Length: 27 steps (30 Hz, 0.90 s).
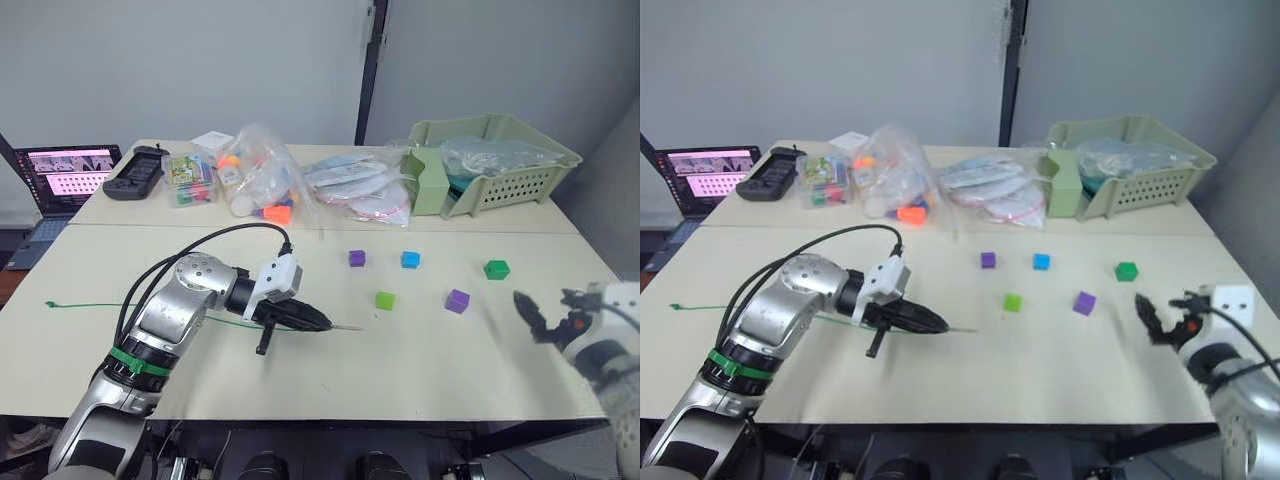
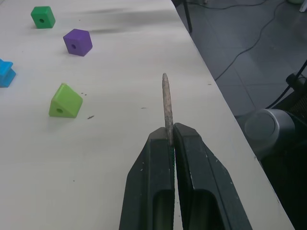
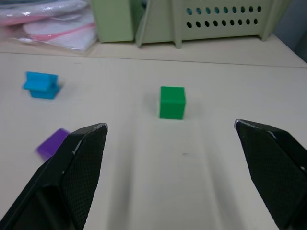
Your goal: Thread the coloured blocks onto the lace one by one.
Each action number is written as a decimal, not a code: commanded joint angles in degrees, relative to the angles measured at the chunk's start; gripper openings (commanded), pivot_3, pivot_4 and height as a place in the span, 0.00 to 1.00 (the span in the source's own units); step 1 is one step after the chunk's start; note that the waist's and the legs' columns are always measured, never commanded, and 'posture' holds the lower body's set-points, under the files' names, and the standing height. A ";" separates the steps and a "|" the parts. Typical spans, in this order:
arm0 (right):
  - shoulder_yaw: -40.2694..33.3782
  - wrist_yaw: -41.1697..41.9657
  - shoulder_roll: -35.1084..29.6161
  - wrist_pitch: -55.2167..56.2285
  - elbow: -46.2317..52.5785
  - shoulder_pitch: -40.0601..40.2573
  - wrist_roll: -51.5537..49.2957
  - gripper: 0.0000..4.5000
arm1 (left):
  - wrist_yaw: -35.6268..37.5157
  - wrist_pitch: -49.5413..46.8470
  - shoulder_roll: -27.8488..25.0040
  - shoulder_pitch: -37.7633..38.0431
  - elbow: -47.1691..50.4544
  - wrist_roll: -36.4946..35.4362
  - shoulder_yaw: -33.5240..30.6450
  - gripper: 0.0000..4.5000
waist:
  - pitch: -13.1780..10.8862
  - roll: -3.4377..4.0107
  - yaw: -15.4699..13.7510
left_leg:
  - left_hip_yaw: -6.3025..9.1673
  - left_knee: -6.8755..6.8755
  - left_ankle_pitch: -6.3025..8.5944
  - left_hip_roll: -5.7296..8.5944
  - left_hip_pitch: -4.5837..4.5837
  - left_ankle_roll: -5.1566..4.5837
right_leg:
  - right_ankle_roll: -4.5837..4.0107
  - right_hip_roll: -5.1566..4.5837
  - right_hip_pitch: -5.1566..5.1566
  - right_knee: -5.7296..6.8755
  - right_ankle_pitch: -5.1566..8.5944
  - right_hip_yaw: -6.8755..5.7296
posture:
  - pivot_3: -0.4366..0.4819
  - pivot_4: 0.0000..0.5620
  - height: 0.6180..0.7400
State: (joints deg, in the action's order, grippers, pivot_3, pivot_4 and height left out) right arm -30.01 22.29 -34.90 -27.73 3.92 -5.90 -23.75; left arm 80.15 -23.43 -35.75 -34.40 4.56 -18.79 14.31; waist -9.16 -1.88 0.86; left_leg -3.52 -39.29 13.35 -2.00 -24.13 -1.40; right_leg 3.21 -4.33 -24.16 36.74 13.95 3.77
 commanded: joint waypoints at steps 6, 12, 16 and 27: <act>5.72 5.23 0.62 8.49 -16.45 -10.43 2.35 1.00 | -4.28 -4.53 -2.37 5.10 9.73 -4.14 -3.53 0.00 | 0.01 0.03 -0.03 | 0.03 0.16 0.00 0.01 0.00 0.00 | -0.03 0.01 -0.02 0.03 0.02 0.00 | 0.48 0.27 0.94; 9.70 5.39 1.40 15.21 -22.72 -13.43 6.30 1.00 | -6.13 -6.17 -4.27 6.91 12.78 -5.54 -4.27 0.00 | 0.00 0.04 -0.15 | 0.03 0.15 0.00 0.04 0.00 0.01 | -0.02 -0.03 0.00 0.00 0.02 0.00 | 0.48 0.27 0.94; 10.20 2.57 3.34 19.05 -27.91 -16.34 8.07 1.00 | -6.40 -6.44 -5.42 7.55 13.70 -6.20 -4.80 0.00 | 0.00 0.04 0.14 | 0.02 0.16 0.00 0.02 0.02 0.01 | -0.03 0.00 -0.01 0.01 0.02 0.00 | 0.48 0.27 0.94; 10.57 -2.50 3.39 27.14 -41.11 -21.83 11.61 1.00 | -6.71 -6.32 -7.58 8.09 14.18 -6.99 -4.99 0.00 | -0.01 0.05 0.18 | 0.00 0.18 -0.01 0.04 0.03 0.01 | -0.03 -0.03 -0.01 0.01 0.02 0.02 | 0.48 0.27 0.94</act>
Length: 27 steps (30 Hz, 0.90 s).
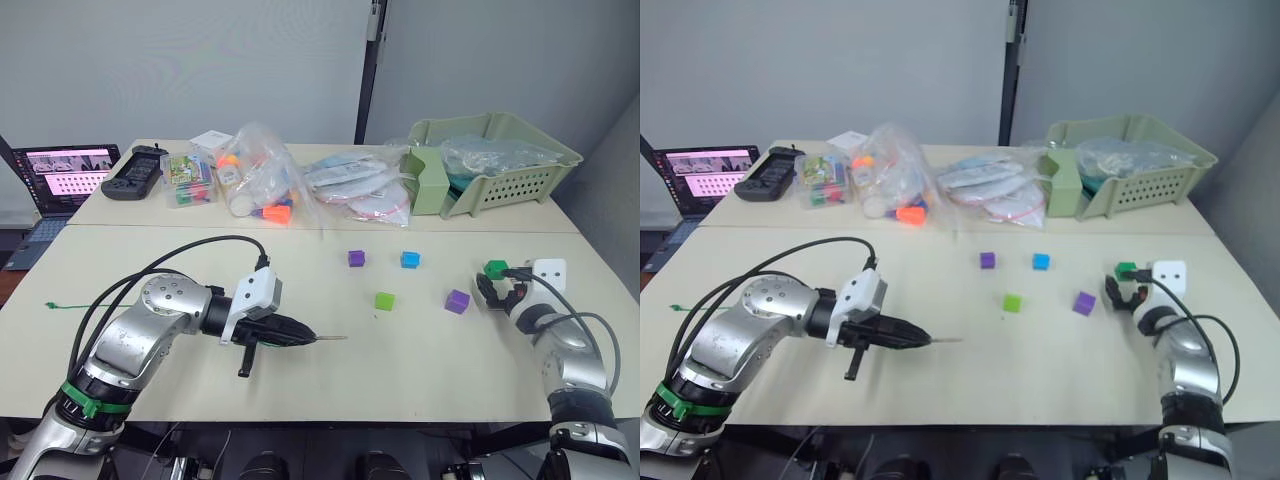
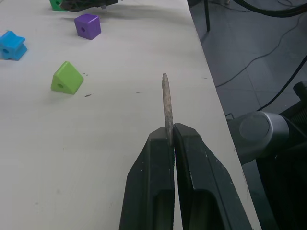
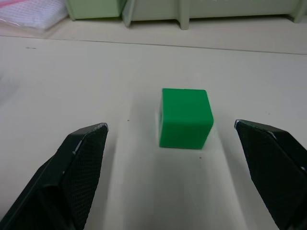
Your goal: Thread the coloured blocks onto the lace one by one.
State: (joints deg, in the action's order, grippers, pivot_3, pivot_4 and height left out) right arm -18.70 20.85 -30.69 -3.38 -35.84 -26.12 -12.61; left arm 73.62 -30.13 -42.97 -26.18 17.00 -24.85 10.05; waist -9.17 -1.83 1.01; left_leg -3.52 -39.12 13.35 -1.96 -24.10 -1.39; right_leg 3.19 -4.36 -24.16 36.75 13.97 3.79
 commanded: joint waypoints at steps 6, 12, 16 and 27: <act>-0.28 -1.45 -1.00 6.13 -9.16 -5.31 1.39 1.00 | 0.13 0.41 -0.77 -0.52 1.51 -0.95 -0.89 0.00 | 0.00 0.00 0.26 | 0.00 0.03 0.00 0.00 0.01 0.00 | 0.00 0.01 0.00 0.01 0.00 0.00 | 0.48 0.27 0.94; 0.46 -1.02 -1.50 10.22 -18.18 -10.54 2.51 1.00 | 0.54 0.70 -1.18 -0.86 1.00 -0.78 -0.93 0.00 | 0.00 0.00 0.68 | 0.00 0.06 0.00 0.00 0.03 0.01 | 0.00 0.01 0.00 0.00 0.00 0.01 | 0.48 0.27 0.94; 0.39 -0.51 -1.66 12.21 -22.62 -13.47 2.71 0.94 | 0.54 0.94 -1.43 -0.74 0.96 -0.63 -1.07 0.00 | 0.00 0.00 1.10 | 0.01 0.11 0.00 0.01 0.03 0.01 | 0.00 0.00 0.00 0.00 0.00 0.01 | 0.48 0.27 0.94; -0.32 0.52 -2.54 13.50 -27.44 -16.52 1.76 0.26 | 0.07 1.44 -1.33 -0.39 0.80 -0.41 -1.03 0.00 | 0.00 0.00 1.49 | 0.02 0.15 0.00 0.01 0.04 0.01 | 0.00 -0.01 0.01 0.00 0.00 0.01 | 0.48 0.27 0.94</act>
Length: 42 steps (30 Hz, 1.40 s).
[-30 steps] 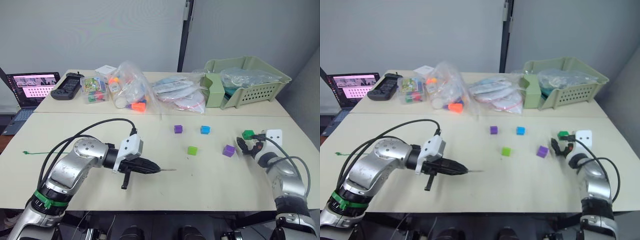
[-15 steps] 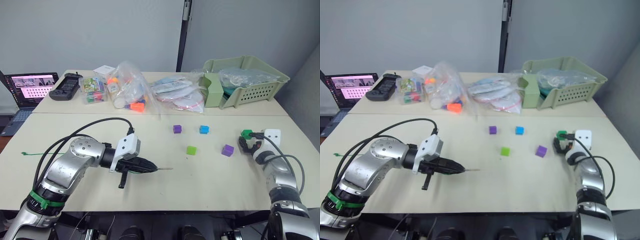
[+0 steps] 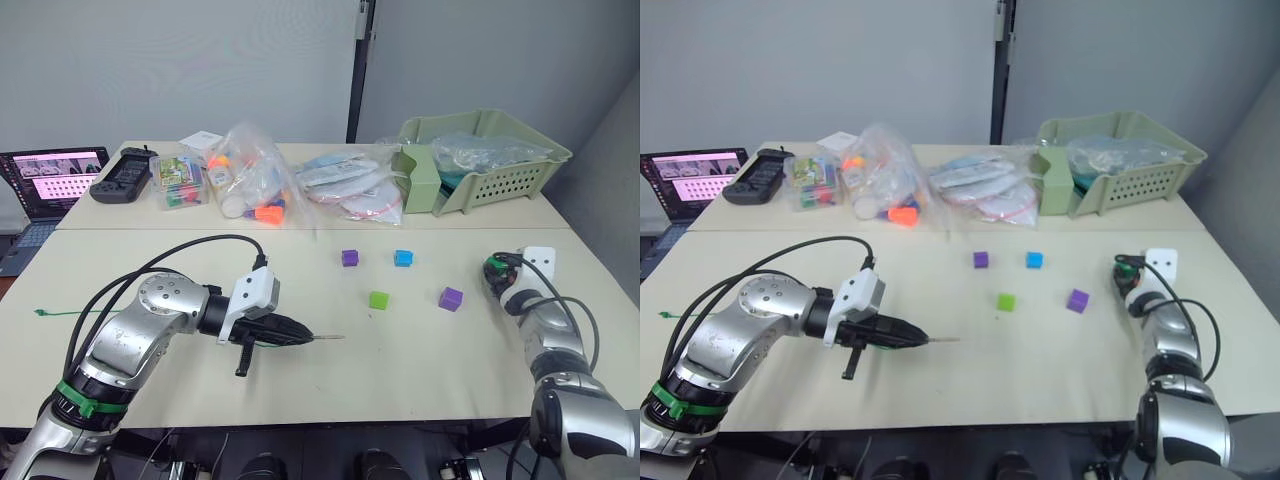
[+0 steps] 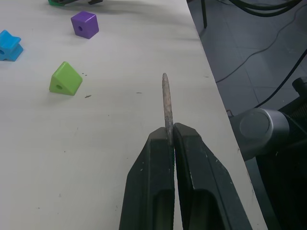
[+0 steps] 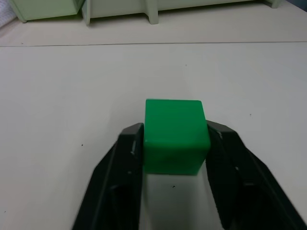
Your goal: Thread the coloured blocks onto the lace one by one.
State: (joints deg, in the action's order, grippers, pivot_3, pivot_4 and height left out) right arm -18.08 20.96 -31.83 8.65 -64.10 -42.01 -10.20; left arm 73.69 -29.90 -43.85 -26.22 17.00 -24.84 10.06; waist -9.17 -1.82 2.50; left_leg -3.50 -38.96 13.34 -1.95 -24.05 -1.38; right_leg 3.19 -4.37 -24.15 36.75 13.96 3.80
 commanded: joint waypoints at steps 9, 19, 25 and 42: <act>-3.40 1.49 -0.35 -8.24 31.14 13.66 -6.49 0.26 | 0.84 3.10 1.38 -1.46 -2.10 0.39 1.00 0.00 | 0.00 0.01 -0.31 | 0.04 0.01 0.00 0.01 -0.02 0.00 | 0.01 -0.02 -0.01 0.04 0.00 0.00 | 0.48 0.27 0.94; 1.03 -6.60 10.05 -32.96 93.99 46.95 -19.27 0.26 | 5.38 11.93 8.06 -7.39 -15.64 5.74 7.45 0.00 | 0.05 0.19 -1.52 | 0.11 -0.02 -0.05 0.01 -0.03 0.04 | 0.00 0.06 -0.04 0.06 0.04 0.03 | 0.48 0.27 0.94; 10.33 -9.81 13.97 -35.01 102.65 60.04 -13.47 0.26 | 8.26 15.61 11.23 -9.71 -20.66 7.32 9.31 0.00 | 0.05 0.19 -1.79 | 0.08 -0.14 -0.05 0.06 -0.16 0.04 | 0.03 0.02 -0.03 -0.02 0.10 0.06 | 0.48 0.27 0.94; 16.37 -17.11 23.81 -31.27 96.67 65.00 -5.73 0.37 | 8.82 15.96 12.31 -10.17 -20.79 7.91 9.34 0.00 | 0.06 0.19 -3.52 | 1.43 0.05 -0.08 -0.57 -0.23 0.03 | -0.82 1.27 0.12 0.41 0.68 -0.15 | 0.48 0.27 0.94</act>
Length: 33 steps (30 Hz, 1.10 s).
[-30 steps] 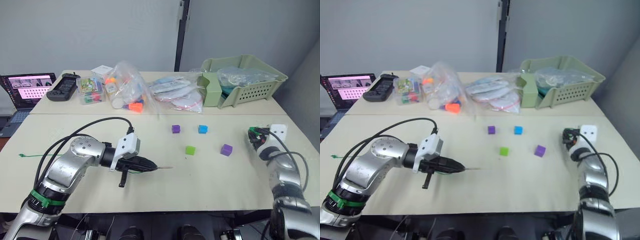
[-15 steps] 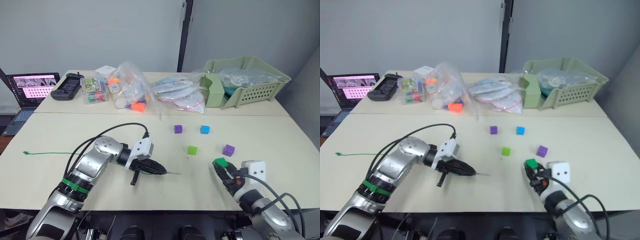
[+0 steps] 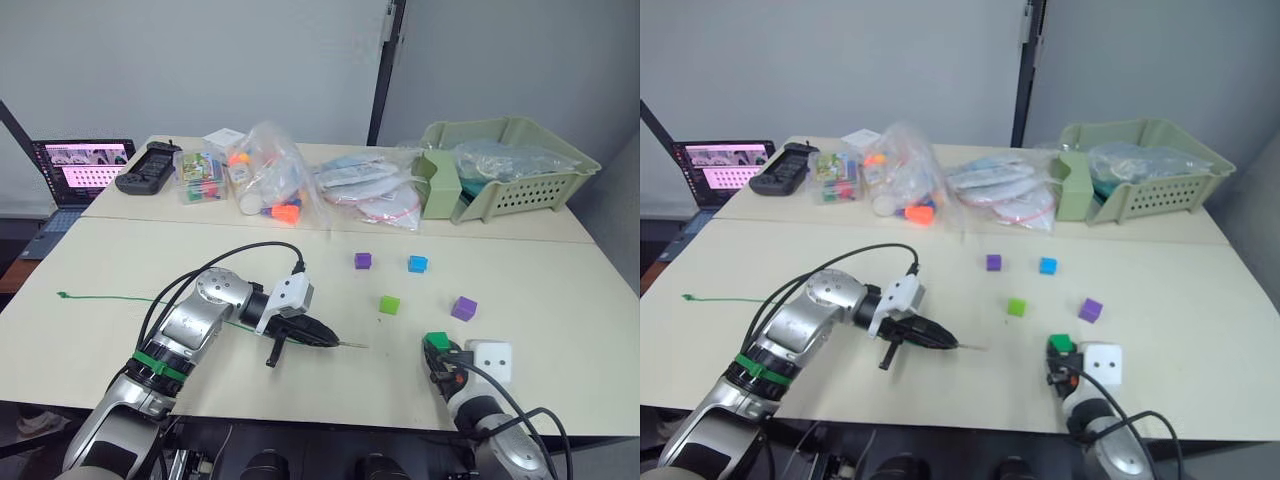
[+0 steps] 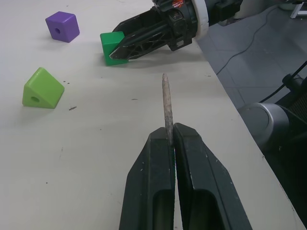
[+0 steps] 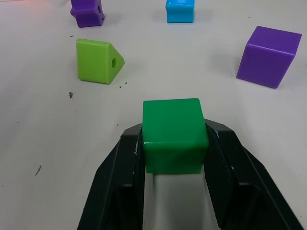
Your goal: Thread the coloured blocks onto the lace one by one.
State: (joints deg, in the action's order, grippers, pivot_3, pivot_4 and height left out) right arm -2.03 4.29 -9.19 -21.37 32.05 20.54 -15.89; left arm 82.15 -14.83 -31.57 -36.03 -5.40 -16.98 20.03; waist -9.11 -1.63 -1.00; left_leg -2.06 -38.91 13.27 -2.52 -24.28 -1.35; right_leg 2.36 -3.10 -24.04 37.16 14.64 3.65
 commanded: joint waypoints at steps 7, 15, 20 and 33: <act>-12.94 11.06 -12.24 -8.69 12.73 2.92 -12.59 0.94 | -0.49 1.98 0.96 0.39 0.89 0.56 -0.75 0.00 | 0.02 0.10 0.25 | 0.10 0.00 0.01 0.09 -0.11 0.00 | -0.09 -0.03 -0.02 0.03 0.10 0.04 | 0.48 0.27 0.94; -23.51 36.31 -41.33 -17.18 4.83 -8.00 -27.10 0.99 | -3.49 0.99 1.20 3.42 4.28 0.50 -1.66 0.00 | -0.04 0.02 1.52 | 0.00 -0.07 -0.11 0.31 0.68 0.10 | 0.17 -0.20 0.88 -0.10 0.10 0.29 | 0.48 0.27 0.94; -11.56 51.81 -53.81 -9.75 -8.29 -18.56 -17.44 0.99 | -5.23 -0.26 0.34 5.00 6.79 0.61 -2.33 0.00 | -0.03 0.03 1.74 | -0.02 -0.02 -0.10 0.36 0.85 0.10 | 0.19 -0.24 0.99 -0.15 0.16 0.33 | 0.48 0.27 0.94; 12.46 70.34 -48.28 10.33 -36.48 -43.13 2.92 0.99 | -8.73 -3.07 -1.85 7.59 11.63 0.38 -3.42 0.00 | -0.05 0.04 1.56 | -0.01 -0.03 -0.10 0.44 0.65 0.10 | 0.26 -0.32 0.85 -0.15 0.19 0.33 | 0.48 0.27 0.94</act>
State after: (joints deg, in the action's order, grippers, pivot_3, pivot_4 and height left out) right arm 10.74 73.36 -57.37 -13.11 -3.71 -21.03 -13.99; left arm 73.82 -17.70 -33.34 -28.25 3.99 -15.91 17.98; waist -9.16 -1.60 0.56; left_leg -2.07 -38.95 13.17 -2.08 -23.63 -1.25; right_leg 2.62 -3.42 -23.19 37.02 14.84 3.98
